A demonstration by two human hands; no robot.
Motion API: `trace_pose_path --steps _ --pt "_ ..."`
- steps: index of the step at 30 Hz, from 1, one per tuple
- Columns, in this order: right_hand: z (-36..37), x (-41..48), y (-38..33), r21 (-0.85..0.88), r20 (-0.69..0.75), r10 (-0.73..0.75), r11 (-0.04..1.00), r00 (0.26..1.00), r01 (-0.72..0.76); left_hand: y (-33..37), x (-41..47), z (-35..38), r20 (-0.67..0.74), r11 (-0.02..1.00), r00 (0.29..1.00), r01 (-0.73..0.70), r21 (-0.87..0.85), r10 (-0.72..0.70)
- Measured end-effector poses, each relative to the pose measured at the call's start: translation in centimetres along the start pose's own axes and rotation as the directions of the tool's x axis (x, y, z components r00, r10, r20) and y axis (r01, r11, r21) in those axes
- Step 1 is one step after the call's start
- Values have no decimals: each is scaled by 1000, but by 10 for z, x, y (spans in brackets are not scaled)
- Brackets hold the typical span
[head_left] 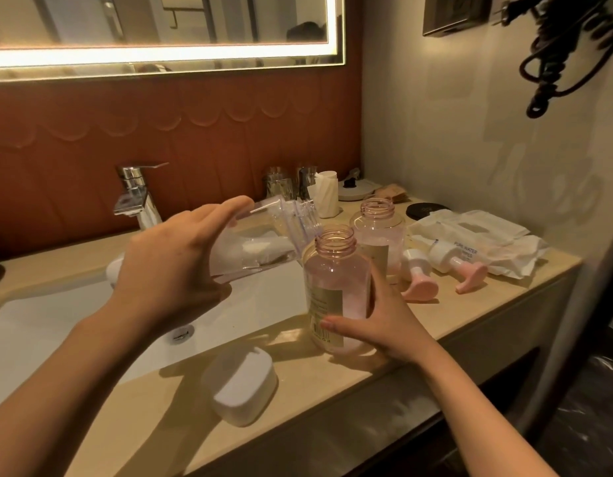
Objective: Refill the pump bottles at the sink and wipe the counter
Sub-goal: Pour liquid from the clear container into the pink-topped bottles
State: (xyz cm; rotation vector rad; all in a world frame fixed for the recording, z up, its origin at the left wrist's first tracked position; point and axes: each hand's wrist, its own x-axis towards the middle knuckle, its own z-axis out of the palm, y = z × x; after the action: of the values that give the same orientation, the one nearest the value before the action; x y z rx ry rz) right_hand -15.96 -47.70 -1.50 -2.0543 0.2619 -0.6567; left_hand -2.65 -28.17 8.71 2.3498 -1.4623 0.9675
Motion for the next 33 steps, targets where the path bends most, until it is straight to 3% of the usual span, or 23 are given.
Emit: trace_pose_path --steps 11,33 --pt "-2 -1 -1 -1 13 -8 1000 1000 8 0 8 -11 74 994 997 -17 104 10" --pt "0 -1 -1 4 15 9 1000 1000 -9 -1 12 -18 149 992 988 -55 114 37"
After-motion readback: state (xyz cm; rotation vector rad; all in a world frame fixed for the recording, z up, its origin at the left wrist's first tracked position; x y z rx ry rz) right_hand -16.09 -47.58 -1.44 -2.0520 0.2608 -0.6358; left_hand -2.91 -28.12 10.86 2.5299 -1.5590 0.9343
